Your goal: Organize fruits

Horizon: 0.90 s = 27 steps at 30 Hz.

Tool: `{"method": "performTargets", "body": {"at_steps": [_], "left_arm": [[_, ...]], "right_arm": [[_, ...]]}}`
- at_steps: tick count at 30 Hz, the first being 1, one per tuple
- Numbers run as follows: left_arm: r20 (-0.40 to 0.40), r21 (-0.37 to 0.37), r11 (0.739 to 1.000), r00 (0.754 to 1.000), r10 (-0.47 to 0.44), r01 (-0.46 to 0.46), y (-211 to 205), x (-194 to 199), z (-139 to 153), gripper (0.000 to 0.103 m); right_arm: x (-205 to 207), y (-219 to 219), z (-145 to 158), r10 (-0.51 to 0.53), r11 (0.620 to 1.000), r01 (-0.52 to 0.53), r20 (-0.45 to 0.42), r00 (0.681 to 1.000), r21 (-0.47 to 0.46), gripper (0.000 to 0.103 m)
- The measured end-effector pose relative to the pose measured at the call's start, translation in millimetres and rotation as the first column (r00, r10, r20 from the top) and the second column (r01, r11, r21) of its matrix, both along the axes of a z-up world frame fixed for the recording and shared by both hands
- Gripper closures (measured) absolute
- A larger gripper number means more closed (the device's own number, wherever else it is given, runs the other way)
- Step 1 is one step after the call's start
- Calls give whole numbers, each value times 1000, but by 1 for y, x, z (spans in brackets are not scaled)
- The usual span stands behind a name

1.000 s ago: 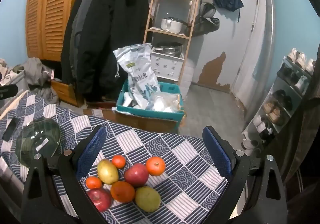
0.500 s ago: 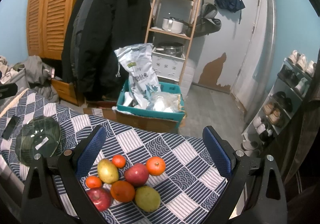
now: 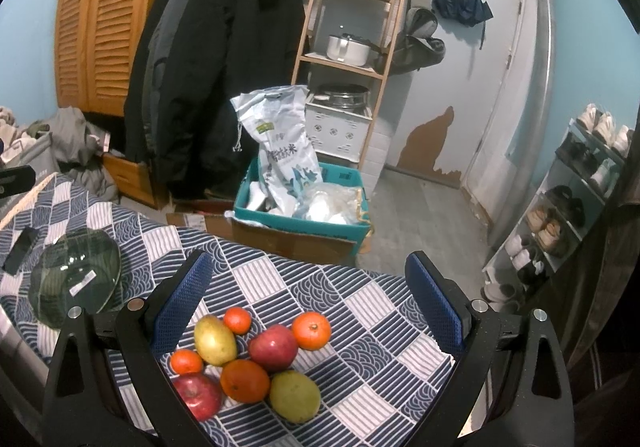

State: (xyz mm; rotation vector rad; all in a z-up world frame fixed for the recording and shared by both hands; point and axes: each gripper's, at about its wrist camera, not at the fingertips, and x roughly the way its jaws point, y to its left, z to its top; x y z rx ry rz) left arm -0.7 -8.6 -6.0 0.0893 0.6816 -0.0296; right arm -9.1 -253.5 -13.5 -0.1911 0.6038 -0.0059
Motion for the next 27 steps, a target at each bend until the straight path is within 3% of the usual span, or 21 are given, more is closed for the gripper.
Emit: {"method": "performTargets", "body": {"at_steps": [27], "left_arm": [[-8, 3, 1000, 1000, -1, 1, 3, 1, -2, 1]], "right_arm": [[-1, 1, 2, 1, 1000, -1, -2, 1000, -9, 8]]}}
